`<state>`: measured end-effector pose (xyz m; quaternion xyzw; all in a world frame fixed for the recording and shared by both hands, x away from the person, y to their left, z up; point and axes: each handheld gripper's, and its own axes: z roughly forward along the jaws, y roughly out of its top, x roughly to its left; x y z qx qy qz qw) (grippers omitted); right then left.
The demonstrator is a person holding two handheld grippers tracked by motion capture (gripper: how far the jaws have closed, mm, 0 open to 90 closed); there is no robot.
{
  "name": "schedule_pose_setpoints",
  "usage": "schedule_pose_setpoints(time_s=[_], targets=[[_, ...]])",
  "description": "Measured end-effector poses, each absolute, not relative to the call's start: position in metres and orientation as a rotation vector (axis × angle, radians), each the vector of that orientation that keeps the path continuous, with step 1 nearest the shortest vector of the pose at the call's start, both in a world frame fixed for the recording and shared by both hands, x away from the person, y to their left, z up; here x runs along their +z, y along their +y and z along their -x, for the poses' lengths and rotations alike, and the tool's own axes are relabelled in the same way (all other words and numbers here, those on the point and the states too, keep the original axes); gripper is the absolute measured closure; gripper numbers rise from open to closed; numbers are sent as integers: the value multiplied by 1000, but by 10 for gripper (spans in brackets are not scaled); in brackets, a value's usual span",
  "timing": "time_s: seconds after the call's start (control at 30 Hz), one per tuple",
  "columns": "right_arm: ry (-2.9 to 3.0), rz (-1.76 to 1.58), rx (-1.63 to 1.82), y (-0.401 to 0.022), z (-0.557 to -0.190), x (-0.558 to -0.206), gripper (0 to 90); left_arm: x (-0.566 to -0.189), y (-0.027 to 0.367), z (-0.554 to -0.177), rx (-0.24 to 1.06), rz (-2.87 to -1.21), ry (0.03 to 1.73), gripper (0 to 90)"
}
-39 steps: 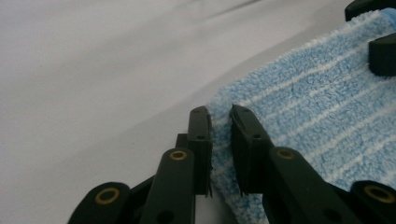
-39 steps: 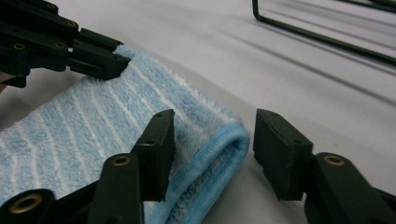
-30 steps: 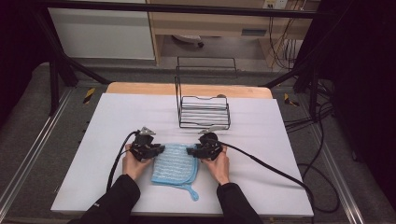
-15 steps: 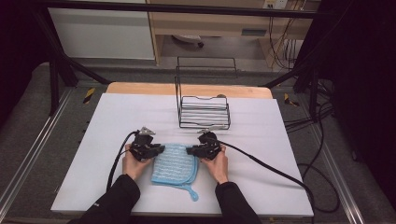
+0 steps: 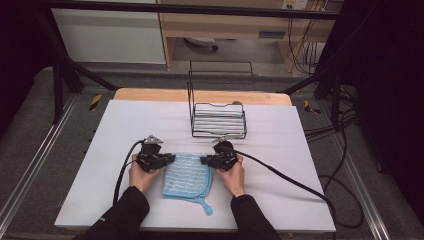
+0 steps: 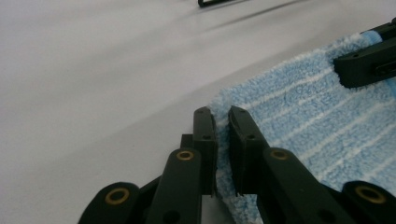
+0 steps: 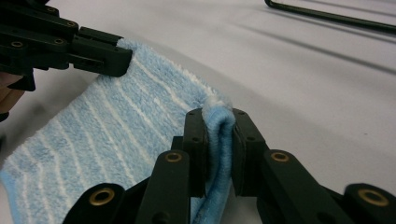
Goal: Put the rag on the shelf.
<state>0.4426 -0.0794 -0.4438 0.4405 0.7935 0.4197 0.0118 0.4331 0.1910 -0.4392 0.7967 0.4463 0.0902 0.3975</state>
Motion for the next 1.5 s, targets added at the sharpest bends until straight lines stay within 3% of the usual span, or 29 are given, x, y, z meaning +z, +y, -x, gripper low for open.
schedule_pose_setpoints(time_s=[1.5], targets=[[2294, -1127, 1550, -100, -402, -372, 793, -371, 198, -386, 338, -1833, 925, 825]])
